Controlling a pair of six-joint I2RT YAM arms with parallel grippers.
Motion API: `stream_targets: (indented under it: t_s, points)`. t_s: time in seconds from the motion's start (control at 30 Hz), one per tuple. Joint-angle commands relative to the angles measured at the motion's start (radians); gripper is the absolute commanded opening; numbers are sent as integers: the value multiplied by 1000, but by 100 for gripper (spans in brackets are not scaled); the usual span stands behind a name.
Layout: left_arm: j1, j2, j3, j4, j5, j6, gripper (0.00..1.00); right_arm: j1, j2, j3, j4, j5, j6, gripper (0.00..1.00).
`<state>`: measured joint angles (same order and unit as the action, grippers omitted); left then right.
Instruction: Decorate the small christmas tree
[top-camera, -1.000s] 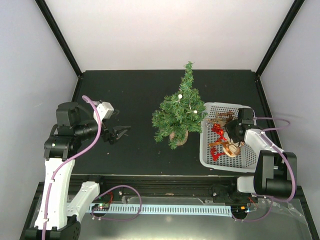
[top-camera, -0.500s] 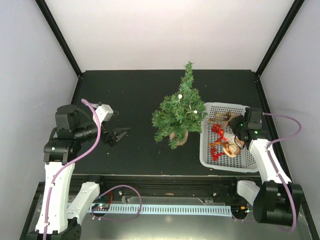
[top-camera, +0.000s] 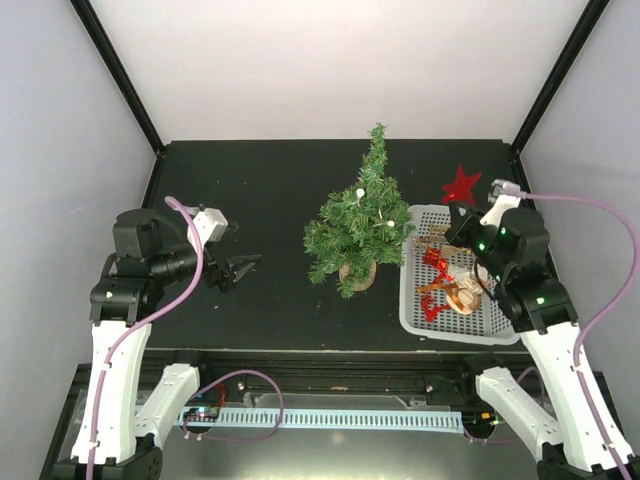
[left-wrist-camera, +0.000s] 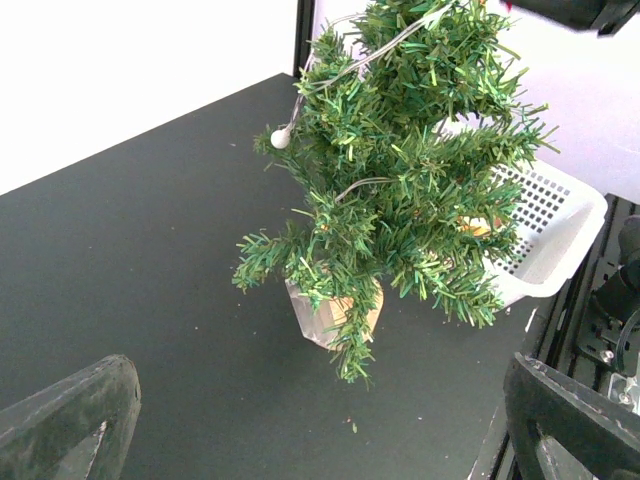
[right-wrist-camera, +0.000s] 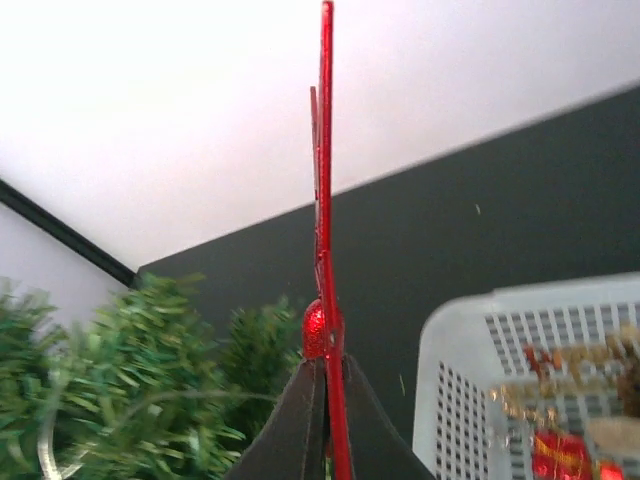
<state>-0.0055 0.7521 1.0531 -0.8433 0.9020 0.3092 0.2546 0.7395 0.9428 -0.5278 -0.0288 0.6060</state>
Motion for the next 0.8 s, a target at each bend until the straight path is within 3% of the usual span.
stream_targets:
  t_s: [0.0, 0.1, 0.3, 0.5, 0.77]
  points:
    - [8, 16, 17, 15, 15, 0, 99, 33, 39, 111, -39, -14, -214, 1]
    - [8, 23, 21, 10, 6, 5, 99, 70, 53, 220, -34, 20, -314, 1]
    - [8, 48, 37, -6, -16, 17, 99, 166, 241, 555, -139, 61, -412, 1]
    - [8, 58, 38, -16, -24, 32, 99, 175, 367, 796, -147, -82, -386, 1]
    - [7, 64, 36, -15, -16, 48, 99, 212, 476, 939, -142, -256, -356, 1]
